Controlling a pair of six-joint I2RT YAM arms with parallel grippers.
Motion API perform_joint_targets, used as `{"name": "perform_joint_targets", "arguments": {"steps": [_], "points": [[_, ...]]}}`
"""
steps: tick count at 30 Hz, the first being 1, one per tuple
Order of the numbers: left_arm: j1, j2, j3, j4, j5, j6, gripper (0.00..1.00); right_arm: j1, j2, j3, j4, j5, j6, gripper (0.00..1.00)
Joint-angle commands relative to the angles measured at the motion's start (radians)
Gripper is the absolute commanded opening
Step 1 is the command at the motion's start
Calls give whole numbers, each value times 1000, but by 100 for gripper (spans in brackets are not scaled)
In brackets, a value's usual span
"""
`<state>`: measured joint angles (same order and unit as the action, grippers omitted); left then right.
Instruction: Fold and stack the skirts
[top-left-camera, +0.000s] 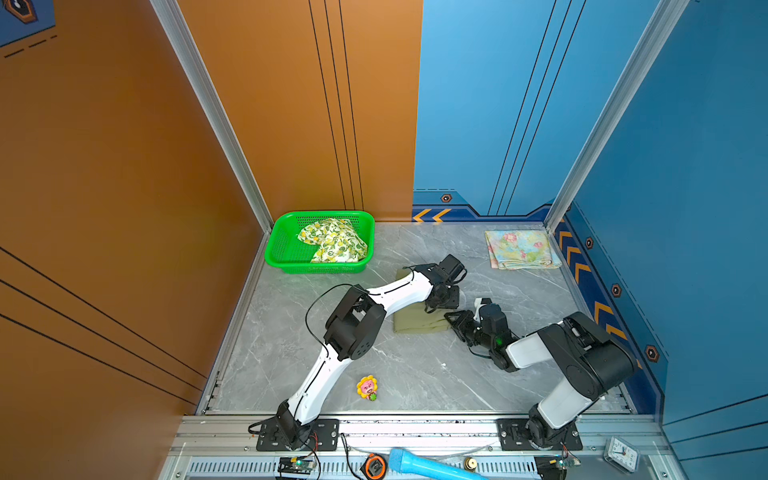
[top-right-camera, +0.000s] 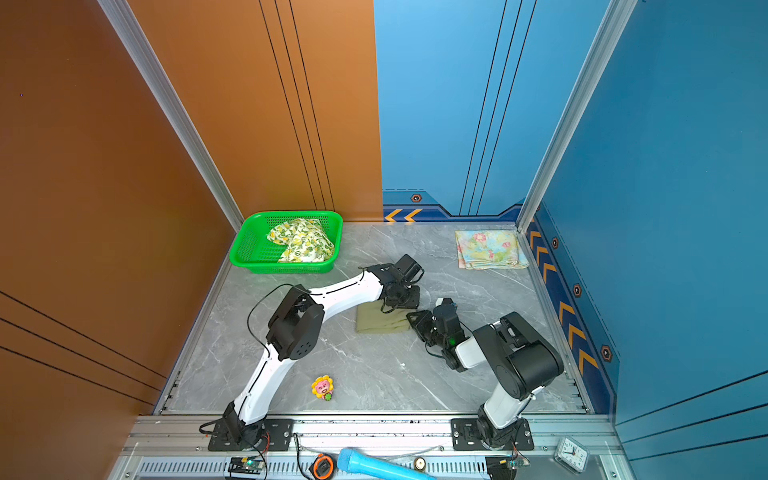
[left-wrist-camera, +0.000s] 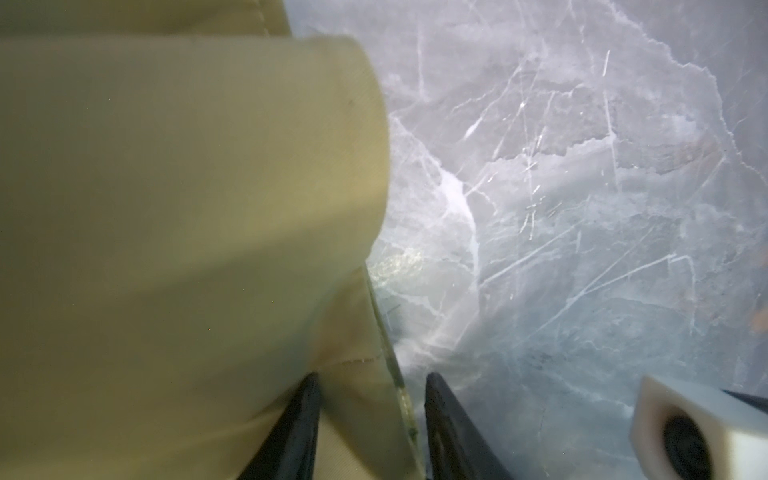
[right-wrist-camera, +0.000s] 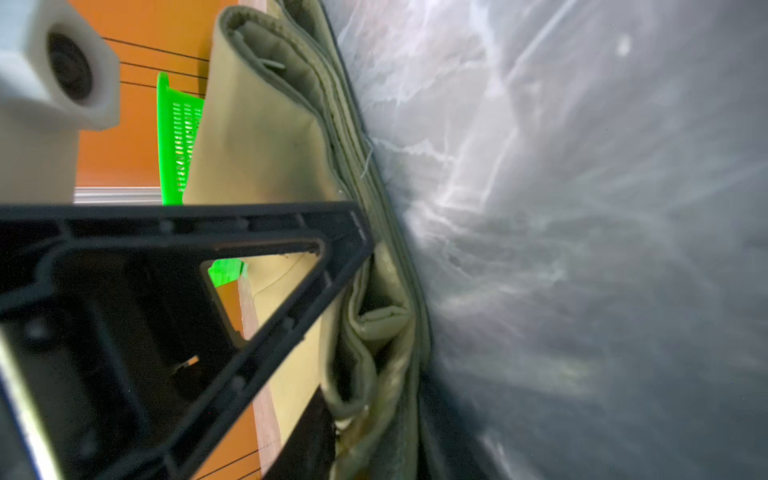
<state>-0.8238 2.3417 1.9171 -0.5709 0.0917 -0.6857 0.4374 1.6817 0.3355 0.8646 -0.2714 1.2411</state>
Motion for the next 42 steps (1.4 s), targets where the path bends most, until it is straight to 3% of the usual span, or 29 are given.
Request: {"name": "perform_joint_targets", "arguments": {"steps": [1, 5, 9, 18, 29, 35, 42], "points": [[0, 37, -29, -50, 26, 2, 43, -8, 86, -52, -183, 43, 11, 18], [1, 39, -29, -50, 31, 1, 43, -10, 118, -50, -153, 37, 12, 6], [6, 34, -23, -50, 42, 3, 44, -12, 128, -53, -154, 44, 0, 0], [60, -19, 1, -63, 87, 39, 50, -19, 125, -69, -173, 64, -36, 0], [156, -17, 54, -52, 254, 160, 51, -38, 74, -110, -214, 70, -66, 0], [216, -10, 62, -34, 296, 205, 51, -53, -34, -103, -348, 85, -109, 0], [269, 73, 85, 0, 340, 234, 50, -73, -239, -62, -623, 121, -193, 0]]}}
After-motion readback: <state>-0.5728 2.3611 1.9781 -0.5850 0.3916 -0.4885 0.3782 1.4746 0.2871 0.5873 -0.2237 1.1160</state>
